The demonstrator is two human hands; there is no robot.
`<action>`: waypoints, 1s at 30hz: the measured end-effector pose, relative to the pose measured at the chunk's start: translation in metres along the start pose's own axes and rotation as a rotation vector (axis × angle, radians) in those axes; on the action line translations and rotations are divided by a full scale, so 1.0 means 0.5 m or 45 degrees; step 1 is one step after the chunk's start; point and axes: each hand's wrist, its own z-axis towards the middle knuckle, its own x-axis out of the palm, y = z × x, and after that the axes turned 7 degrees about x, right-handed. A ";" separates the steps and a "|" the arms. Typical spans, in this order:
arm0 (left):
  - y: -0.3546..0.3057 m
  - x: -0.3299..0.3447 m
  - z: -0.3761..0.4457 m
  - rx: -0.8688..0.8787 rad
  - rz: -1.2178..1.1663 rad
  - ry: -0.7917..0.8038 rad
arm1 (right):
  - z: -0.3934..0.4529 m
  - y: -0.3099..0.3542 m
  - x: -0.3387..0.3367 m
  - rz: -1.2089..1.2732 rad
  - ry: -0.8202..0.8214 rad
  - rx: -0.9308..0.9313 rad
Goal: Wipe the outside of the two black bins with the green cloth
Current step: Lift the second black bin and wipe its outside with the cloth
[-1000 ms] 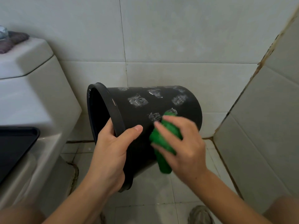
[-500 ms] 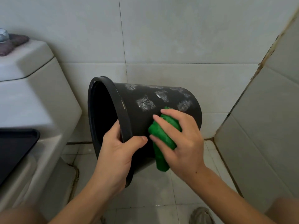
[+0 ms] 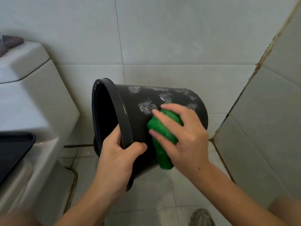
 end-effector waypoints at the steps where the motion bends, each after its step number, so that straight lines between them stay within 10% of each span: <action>1: 0.001 -0.001 0.001 0.004 0.002 -0.009 | 0.005 -0.016 -0.002 -0.018 -0.006 0.114; 5: -0.003 -0.001 0.003 0.021 0.013 0.016 | 0.013 -0.059 0.005 -0.031 -0.011 0.446; 12: 0.002 0.003 0.004 0.068 0.122 0.006 | 0.000 0.025 0.011 0.055 -0.006 0.019; 19: -0.008 -0.008 0.006 0.084 0.106 -0.013 | -0.013 -0.064 0.017 0.020 -0.074 0.481; 27: -0.003 0.001 0.001 0.084 0.145 0.029 | -0.021 0.026 0.009 0.050 -0.090 -0.022; 30: -0.007 0.001 -0.002 0.096 0.184 0.043 | -0.016 -0.027 0.006 0.033 -0.100 0.248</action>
